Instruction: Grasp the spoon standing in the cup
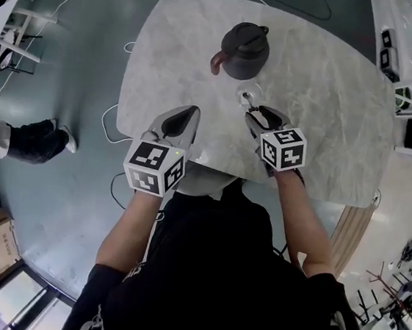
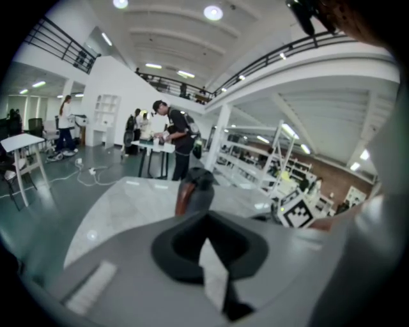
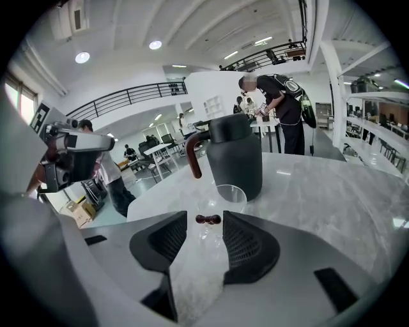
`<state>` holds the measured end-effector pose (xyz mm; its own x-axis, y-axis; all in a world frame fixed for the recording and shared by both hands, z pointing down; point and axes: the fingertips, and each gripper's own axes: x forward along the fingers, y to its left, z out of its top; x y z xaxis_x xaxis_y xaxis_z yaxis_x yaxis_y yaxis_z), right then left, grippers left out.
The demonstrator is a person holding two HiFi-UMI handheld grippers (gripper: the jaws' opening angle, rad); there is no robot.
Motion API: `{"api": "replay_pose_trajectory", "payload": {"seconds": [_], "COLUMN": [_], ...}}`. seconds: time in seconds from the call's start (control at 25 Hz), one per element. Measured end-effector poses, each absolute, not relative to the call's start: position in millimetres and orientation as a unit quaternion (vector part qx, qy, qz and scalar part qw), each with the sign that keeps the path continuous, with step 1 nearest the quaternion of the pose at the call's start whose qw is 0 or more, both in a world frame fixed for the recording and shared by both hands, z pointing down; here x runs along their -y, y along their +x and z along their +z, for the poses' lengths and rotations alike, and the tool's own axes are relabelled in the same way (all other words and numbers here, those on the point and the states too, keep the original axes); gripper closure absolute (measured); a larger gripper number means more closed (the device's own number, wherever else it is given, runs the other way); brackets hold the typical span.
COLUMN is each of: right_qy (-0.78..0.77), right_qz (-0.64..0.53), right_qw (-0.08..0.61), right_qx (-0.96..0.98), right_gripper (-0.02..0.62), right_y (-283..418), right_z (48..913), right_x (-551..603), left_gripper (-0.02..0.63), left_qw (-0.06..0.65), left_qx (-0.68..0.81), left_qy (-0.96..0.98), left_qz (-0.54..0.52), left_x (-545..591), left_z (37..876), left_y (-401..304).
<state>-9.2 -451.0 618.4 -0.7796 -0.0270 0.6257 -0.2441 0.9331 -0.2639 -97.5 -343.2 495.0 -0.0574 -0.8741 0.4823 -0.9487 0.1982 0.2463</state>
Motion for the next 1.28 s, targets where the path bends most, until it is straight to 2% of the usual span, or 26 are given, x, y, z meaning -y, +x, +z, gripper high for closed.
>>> {"api": "replay_pose_trajectory", "payload": {"seconds": [0.4, 0.64, 0.84, 1.16, 1.28], "right_qy": [0.038, 0.012, 0.007, 0.008, 0.010], "right_qz": [0.112, -0.006, -0.027, -0.031, -0.033], "right_qw": [0.357, 0.388, 0.388, 0.393, 0.383], "right_qx": [0.927, 0.921, 0.921, 0.919, 0.923], "right_gripper": [0.440, 0.439, 0.443, 0.551, 0.561], "right_y": [-20.3, -15.6, -28.2, -33.4, -35.5], "right_z": [627.5, 633.1, 634.8, 639.8, 632.0], "right_x": [434.2, 435.6, 442.1, 444.3, 447.9], "left_gripper": [0.597, 0.597, 0.597, 0.597, 0.597], "left_qw": [0.281, 0.283, 0.282, 0.276, 0.272], "left_qx": [0.747, 0.754, 0.759, 0.769, 0.775], "left_qy": [0.600, 0.590, 0.585, 0.574, 0.569], "left_qz": [0.061, 0.056, 0.052, 0.052, 0.050], "left_x": [317.8, 307.1, 299.8, 290.9, 290.2], "left_z": [492.0, 489.6, 486.7, 478.7, 473.4], "left_y": [-111.4, -112.6, -113.5, -113.6, -112.7]}}
